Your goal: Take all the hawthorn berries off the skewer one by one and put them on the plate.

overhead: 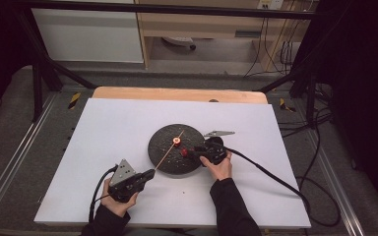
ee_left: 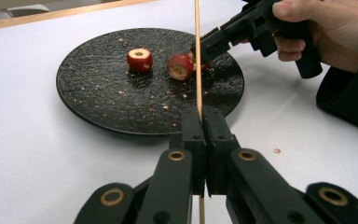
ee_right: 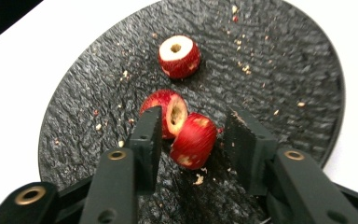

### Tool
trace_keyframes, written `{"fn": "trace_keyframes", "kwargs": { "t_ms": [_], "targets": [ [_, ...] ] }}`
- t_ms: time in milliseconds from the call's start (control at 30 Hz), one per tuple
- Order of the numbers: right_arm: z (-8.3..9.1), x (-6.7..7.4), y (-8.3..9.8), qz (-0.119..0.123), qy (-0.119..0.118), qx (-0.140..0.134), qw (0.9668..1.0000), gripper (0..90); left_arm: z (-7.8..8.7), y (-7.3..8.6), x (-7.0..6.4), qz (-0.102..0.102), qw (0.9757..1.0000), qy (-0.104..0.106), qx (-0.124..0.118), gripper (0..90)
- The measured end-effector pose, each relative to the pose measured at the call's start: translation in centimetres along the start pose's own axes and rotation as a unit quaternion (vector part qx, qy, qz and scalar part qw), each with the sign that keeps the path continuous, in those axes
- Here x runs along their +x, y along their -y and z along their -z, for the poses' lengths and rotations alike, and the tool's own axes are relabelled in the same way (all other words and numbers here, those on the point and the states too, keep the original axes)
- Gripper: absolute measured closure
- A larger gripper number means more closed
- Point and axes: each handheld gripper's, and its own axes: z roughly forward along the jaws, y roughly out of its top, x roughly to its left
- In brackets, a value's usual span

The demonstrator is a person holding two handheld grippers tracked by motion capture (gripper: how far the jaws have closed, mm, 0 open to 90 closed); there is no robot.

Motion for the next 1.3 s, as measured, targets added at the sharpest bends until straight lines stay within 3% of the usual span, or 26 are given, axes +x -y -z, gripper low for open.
{"fn": "trace_keyframes", "kwargs": {
  "t_ms": [167, 333, 600, 800, 1300],
  "targets": [
    [1.1, 0.4, -0.5, 0.012, -0.004, -0.012, 0.9998, 49.0, 0.0, 0.0, 0.0, 0.002, 1.0000, -0.001, 0.000, 88.1],
    [2.6, 1.0, -0.4, 0.037, -0.005, -0.023, 0.9990, 31.8, 0.0, 0.0, 0.1, 0.002, 1.0000, -0.001, 0.001, 88.1],
    [4.5, 1.4, 1.1, 0.079, 0.011, -0.010, 0.9968, 9.1, -0.1, -0.1, 0.2, 0.005, 1.0000, -0.002, 0.003, 88.0],
    [5.7, 0.7, 2.3, 0.097, 0.028, -0.006, 0.9948, 3.8, -0.2, -0.2, 0.2, 0.006, 0.9999, 0.000, 0.009, 88.0],
    [8.9, -2.1, 5.6, 0.084, 0.046, -0.006, 0.9954, 1.3, -0.9, -1.6, 0.6, 0.017, 0.9995, 0.001, 0.027, 88.0]
  ]
}}
